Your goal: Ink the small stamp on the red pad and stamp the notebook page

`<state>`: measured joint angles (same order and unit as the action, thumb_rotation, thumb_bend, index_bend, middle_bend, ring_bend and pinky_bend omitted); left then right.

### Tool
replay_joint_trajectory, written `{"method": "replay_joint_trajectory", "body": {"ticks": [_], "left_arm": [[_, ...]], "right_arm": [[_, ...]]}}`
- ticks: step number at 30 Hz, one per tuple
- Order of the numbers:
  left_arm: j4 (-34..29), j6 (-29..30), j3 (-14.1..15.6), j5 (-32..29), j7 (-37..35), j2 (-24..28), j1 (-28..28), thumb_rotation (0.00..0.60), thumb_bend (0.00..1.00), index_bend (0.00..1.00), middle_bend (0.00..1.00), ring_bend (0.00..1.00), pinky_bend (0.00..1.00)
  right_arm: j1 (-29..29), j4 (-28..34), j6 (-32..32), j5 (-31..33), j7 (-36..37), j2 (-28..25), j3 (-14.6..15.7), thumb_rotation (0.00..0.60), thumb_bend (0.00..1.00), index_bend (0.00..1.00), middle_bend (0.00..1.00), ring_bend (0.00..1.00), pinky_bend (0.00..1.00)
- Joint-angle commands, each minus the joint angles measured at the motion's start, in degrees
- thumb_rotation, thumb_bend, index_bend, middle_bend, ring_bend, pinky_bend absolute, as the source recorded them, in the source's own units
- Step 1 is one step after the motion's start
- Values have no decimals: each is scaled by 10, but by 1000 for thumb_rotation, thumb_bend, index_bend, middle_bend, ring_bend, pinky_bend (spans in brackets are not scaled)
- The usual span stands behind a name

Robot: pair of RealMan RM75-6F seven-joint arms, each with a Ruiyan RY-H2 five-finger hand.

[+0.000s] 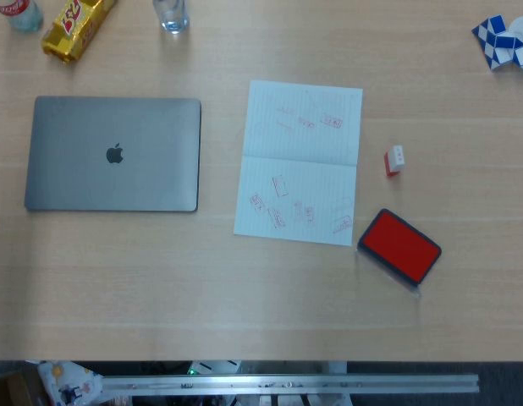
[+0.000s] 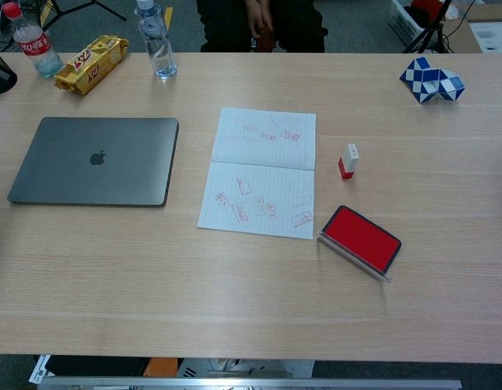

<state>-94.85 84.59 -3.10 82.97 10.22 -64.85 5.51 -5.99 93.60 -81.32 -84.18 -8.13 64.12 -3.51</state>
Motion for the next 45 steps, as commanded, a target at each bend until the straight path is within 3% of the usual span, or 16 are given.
{"method": "replay_joint_trajectory", "body": {"ticks": [1,8,17,24,28,31,45], "left_arm": [[-3,-4,1,-3,3,2,0,600,208,0,0,0,18],[-2,-1,1,0,0,1,0,600,208,0,0,0,18],[-6,-6,8,7,5,2,1,600,208,0,0,0,18],[-7,1,11,11,-6,7,-4,600,209,0,0,0,18],[-8,2,12,13,-8,8,-5,600,208,0,0,1,18],[-8,3,12,16,-8,8,-5,600,208,0,0,1,18],[-10,-10,16,16,0,7,-1,600,208,0,0,1,17]], "right_arm": [[-3,3,4,-1,-1,-1,1,600,258,204,325,216,413],[-22,21,22,-9,-11,-10,-5,600,257,204,333,216,414],[-112,62,137,24,-84,-9,-37,600,255,204,333,216,414],[-183,59,215,87,-170,47,-57,600,221,203,280,179,408],[-212,51,241,109,-214,73,-58,600,215,203,194,35,275],[-244,35,264,135,-268,106,-58,600,215,204,145,0,178],[-315,-58,300,261,-369,211,-42,600,214,203,143,0,169]]}}
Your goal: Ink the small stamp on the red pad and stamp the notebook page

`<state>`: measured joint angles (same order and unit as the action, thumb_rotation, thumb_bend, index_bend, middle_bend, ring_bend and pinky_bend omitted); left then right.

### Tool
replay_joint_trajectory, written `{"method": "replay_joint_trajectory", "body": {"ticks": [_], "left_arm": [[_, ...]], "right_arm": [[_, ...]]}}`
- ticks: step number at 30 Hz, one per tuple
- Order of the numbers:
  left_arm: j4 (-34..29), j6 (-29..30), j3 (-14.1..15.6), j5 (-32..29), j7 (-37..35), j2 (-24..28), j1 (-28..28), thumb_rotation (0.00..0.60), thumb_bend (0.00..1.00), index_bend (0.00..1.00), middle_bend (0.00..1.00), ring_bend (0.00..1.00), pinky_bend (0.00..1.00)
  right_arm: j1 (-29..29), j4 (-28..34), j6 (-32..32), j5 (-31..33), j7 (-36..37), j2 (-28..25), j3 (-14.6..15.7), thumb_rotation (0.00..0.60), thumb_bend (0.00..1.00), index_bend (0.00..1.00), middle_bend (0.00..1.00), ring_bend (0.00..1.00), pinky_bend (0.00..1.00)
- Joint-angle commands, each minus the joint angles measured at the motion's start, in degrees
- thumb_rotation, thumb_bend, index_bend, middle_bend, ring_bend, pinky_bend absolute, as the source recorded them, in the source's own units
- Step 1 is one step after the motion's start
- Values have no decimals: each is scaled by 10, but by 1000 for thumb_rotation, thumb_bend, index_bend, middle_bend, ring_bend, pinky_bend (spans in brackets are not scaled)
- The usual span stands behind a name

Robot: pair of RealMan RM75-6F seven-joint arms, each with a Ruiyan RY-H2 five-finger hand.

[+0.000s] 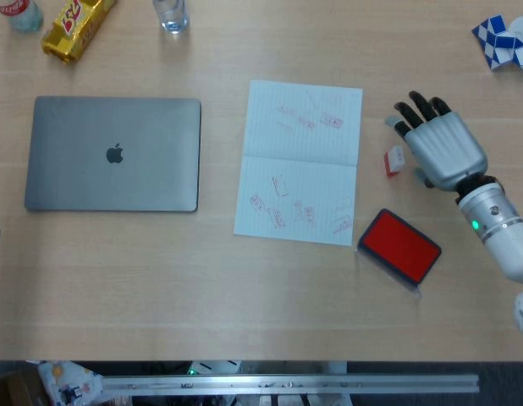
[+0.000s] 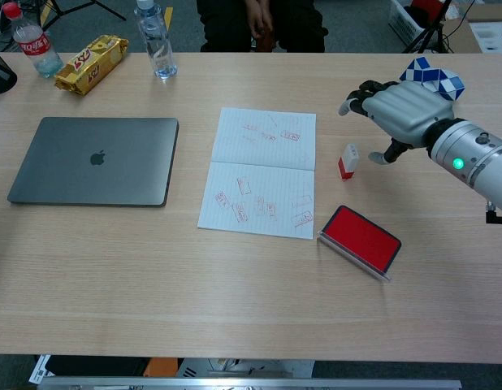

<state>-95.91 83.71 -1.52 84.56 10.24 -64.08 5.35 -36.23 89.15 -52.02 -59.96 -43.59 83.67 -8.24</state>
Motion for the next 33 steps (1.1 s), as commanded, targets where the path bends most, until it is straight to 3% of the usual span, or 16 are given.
{"method": "replay_joint_trajectory", "body": {"ticks": [1,16,33], "left_arm": [[1,-2,1,-1,0,-1,0,600,208,0,0,1,18],[8,-11,4,-7,-4,-2,1,600,208,0,0,1,18],[7,-19,4,-10,-2,-2,4,600,208,0,0,1,18]], "right_arm": [[-16,-17,8,25,-19,19,8,600,214,203,143,0,169],[-38,-24,-4,75,-55,38,53,600,214,204,143,0,169],[-29,-21,-23,90,-22,8,70,600,215,204,156,0,169]]}}
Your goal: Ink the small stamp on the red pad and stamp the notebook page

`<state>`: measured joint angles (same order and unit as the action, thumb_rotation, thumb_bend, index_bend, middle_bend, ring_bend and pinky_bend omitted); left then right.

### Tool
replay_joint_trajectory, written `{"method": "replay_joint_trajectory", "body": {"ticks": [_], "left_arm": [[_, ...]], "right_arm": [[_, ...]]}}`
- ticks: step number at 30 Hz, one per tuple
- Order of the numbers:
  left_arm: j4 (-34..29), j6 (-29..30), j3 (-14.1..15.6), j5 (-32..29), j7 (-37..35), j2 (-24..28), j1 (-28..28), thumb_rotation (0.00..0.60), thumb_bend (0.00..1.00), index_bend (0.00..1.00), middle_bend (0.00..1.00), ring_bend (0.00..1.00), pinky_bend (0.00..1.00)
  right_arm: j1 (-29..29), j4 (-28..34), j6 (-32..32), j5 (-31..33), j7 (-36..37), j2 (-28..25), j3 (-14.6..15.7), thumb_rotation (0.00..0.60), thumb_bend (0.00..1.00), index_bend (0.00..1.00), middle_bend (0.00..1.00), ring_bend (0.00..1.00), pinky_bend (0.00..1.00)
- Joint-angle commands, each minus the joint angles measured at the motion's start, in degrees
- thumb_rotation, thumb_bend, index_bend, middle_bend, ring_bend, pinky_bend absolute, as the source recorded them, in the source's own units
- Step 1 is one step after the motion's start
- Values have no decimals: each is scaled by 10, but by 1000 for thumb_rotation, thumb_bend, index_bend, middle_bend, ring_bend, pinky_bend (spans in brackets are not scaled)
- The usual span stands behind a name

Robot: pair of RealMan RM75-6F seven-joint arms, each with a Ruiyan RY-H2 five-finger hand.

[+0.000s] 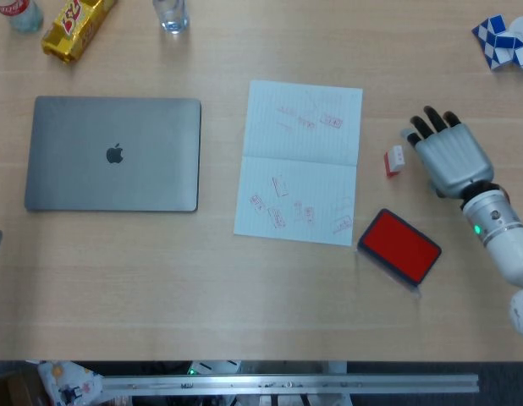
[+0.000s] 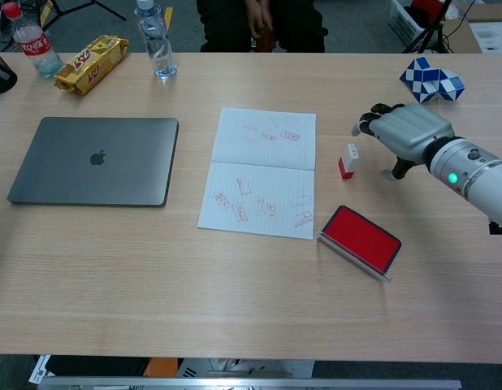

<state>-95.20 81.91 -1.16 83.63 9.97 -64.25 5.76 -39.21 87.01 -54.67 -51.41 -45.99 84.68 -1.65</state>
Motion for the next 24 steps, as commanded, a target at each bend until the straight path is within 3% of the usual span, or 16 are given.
{"method": "replay_joint_trajectory", "body": {"ticks": [1,24], "left_arm": [[0,-1,0,-1,1,0,1,600,208,0,0,1,18],[1,2,2,-4,0,1,-4,600,209,0,0,1,18]], "right_arm": [[0,0,5,6,3,-2,5,600,215,204,157,0,169],[-13,-11,8,-11,7,31,23,600,215,205,158,0,169]]}}
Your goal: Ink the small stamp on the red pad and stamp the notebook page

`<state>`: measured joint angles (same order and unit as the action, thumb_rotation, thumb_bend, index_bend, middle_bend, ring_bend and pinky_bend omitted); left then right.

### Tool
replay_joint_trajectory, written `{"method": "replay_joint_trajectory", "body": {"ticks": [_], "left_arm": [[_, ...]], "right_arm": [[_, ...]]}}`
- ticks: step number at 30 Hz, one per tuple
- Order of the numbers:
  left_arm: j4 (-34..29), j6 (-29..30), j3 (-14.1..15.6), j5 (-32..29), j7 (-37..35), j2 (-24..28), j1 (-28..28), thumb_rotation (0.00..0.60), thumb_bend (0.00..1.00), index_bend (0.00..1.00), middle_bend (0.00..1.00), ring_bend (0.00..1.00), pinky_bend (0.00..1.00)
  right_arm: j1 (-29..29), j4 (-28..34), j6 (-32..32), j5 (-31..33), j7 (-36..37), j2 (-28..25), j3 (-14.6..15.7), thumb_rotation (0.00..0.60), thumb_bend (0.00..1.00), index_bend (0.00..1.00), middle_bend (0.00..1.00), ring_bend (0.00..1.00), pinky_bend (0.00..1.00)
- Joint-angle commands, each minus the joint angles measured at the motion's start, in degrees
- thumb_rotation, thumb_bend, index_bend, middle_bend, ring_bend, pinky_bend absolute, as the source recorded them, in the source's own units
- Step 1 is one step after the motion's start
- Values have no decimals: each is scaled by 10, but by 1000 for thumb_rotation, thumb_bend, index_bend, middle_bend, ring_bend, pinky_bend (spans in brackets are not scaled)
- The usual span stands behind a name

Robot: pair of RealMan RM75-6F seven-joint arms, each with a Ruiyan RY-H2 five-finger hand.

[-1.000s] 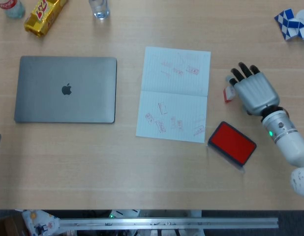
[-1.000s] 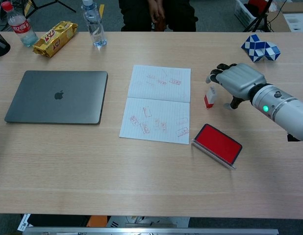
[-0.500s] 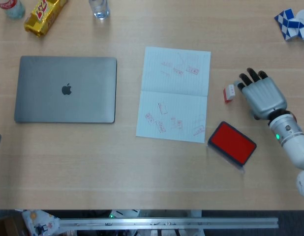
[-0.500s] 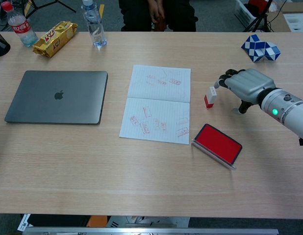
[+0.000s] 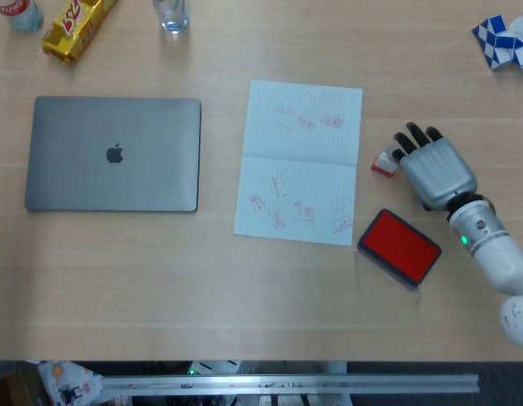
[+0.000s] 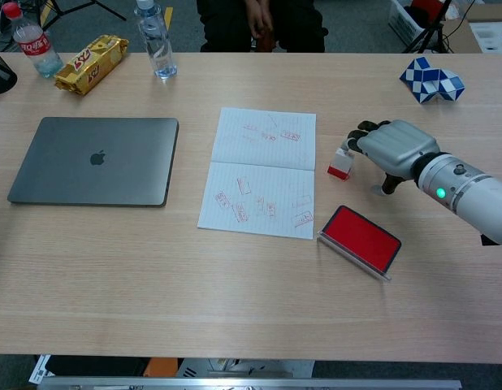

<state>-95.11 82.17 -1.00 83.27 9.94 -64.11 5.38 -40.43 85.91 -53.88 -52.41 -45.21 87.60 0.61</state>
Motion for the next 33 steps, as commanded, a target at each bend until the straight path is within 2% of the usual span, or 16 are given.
{"method": "replay_joint_trajectory", "body": {"ticks": [1,7,18,33], "left_arm": [[1,0,0,0,0,0,0,600,209,0,0,1,18],[1,0,0,-1,-3,1,-1,600,209,0,0,1,18],[4,-1,0,-2,-7,3,-2,600,208,0,0,1,18],[5,-6,1,-9,-14,8,-3,600,208,0,0,1,18]], "right_arm": [[-1,0,0,-1,-1,3,0,600,215,207,159,0,169],[-4,-12,-9,-1,-6,18,-2,600,217,232,170,0,169],[-12,-44,-19,2,-5,53,-22,600,219,347,219,16,173],[-27,-66,-27,20,-12,81,-49,600,226,401,258,68,192]]}}
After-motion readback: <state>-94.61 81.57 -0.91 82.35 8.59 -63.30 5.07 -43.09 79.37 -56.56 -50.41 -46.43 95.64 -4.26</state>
